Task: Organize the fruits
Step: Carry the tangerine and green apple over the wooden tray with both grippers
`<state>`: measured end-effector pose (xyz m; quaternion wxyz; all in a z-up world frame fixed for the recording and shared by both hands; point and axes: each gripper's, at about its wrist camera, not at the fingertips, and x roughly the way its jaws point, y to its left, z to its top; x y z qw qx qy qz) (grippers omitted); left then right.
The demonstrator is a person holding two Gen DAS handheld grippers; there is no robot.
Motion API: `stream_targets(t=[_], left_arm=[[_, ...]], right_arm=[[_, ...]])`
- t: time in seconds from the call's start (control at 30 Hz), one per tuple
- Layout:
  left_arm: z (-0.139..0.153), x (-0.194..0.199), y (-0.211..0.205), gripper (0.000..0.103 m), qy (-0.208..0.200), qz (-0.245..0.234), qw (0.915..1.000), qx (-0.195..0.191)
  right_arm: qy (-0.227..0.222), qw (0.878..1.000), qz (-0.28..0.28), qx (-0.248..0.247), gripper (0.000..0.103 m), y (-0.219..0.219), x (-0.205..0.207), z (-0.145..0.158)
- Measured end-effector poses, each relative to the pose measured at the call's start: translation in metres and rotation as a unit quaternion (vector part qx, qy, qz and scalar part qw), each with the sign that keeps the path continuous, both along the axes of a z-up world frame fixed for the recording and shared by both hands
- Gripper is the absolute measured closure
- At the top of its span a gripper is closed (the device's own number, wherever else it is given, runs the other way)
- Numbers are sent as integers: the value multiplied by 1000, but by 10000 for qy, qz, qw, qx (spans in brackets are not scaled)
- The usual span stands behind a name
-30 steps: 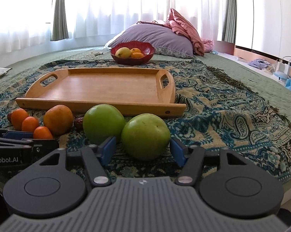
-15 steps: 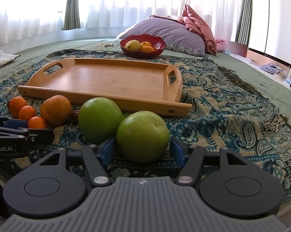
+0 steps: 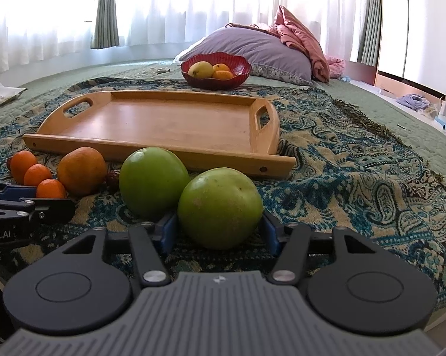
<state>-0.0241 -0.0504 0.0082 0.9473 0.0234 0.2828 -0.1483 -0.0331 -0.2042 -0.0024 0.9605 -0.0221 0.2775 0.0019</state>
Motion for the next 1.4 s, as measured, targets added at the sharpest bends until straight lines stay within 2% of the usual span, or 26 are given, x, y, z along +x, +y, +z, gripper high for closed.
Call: stream_targets(t=[0.3,0.5,0.77,1.07,1.4], left_arm=[[27,3,3,73,-263,31,9996,-64],[47,27,15,73,-193,164,9995,-209],[71,62,27,73,-166,277,9992,-214],[74,102,31,73,94,356,9990,-261],[59,153,32,73,526,429,9975,-213]], right_arm=[[-226,9992,-275,197,42,-3,-11,8],[-325,9985,-376,249,42,-7,-7,23],[-380,9980,-344,369,42,-12,12,44],[-287,9981,-193,501,42,-10,50,61],[129,9985,-38,524,42,-3,102,60]])
